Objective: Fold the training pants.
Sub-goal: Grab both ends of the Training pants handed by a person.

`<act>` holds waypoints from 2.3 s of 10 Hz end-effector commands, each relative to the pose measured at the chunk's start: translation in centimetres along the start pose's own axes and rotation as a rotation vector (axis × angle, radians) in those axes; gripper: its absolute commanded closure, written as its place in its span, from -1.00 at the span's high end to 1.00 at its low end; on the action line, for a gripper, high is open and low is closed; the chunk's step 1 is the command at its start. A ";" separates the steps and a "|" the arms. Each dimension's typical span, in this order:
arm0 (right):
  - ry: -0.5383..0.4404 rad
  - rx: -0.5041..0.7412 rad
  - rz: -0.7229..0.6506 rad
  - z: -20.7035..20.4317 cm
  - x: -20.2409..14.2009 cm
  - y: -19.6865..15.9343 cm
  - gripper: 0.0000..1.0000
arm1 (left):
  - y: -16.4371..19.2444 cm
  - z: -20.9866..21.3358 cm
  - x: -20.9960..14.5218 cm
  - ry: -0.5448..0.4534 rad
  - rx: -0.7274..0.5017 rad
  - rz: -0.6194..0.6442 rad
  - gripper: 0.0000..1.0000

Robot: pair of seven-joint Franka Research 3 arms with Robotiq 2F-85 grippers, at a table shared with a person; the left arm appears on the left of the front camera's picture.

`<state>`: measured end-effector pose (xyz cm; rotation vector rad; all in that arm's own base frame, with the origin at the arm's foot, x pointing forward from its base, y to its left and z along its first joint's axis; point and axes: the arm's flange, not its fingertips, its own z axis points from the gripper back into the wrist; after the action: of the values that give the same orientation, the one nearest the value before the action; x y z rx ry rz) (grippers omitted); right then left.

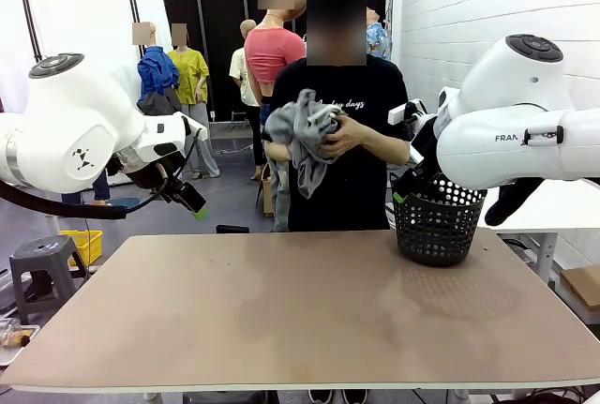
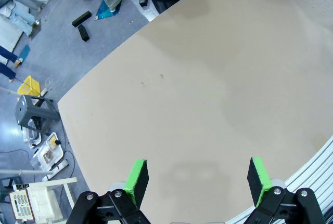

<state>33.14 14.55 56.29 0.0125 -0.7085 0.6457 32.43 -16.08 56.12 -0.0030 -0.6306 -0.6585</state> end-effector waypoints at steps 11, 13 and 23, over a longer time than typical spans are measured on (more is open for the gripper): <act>0.001 0.003 -0.001 -0.1 0.0 0.0 1.00 | 0.1 -0.1 0.1 0.001 -0.001 -0.010 1.00; 0.001 0.003 -0.001 -0.1 0.0 0.0 1.00 | 0.1 -0.1 0.1 0.001 -0.001 -0.010 1.00; 0.001 0.003 -0.001 -0.1 0.0 0.0 1.00 | 0.1 -0.1 0.1 0.001 -0.001 -0.010 1.00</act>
<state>33.14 14.55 56.29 0.0125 -0.7085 0.6457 32.43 -16.08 56.12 -0.0030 -0.6306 -0.6585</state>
